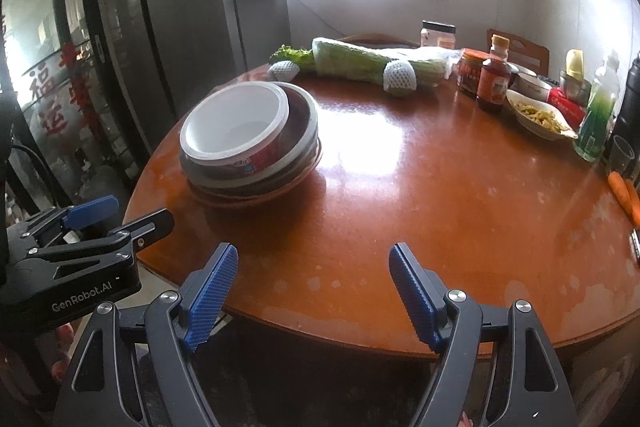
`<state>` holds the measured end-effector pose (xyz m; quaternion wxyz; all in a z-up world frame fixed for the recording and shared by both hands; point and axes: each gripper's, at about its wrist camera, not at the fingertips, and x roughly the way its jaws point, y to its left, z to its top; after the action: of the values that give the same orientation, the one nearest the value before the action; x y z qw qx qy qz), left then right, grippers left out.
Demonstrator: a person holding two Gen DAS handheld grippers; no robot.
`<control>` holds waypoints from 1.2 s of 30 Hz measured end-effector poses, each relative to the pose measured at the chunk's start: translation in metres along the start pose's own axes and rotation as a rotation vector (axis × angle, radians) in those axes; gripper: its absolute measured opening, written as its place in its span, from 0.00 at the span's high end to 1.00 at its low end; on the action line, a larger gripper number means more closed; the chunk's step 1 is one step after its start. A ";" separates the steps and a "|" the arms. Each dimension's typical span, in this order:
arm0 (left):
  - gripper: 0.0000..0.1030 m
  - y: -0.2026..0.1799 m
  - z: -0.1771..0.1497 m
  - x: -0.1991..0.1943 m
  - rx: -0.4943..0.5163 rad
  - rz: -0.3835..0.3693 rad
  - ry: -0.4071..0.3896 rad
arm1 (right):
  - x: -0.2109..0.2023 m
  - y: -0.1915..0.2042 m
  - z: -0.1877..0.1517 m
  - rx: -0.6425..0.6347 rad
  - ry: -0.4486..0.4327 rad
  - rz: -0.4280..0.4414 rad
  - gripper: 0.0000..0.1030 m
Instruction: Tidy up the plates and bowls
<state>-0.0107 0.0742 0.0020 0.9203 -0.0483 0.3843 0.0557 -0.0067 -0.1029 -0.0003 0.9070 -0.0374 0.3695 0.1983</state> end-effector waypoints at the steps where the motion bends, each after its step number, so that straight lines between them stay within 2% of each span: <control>1: 0.27 0.000 0.000 0.000 0.001 0.000 0.000 | 0.000 0.000 -0.001 0.002 0.003 0.003 0.23; 31: 0.27 -0.002 -0.003 0.004 0.002 -0.002 0.009 | 0.008 0.002 -0.007 -0.001 0.029 0.019 0.23; 36: 0.27 -0.004 -0.002 0.004 0.005 0.029 -0.010 | 0.014 0.002 -0.008 -0.017 0.038 0.029 0.23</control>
<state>-0.0087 0.0702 -0.0027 0.9213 -0.0404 0.3806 0.0681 -0.0040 -0.0984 -0.0156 0.8966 -0.0434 0.3854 0.2140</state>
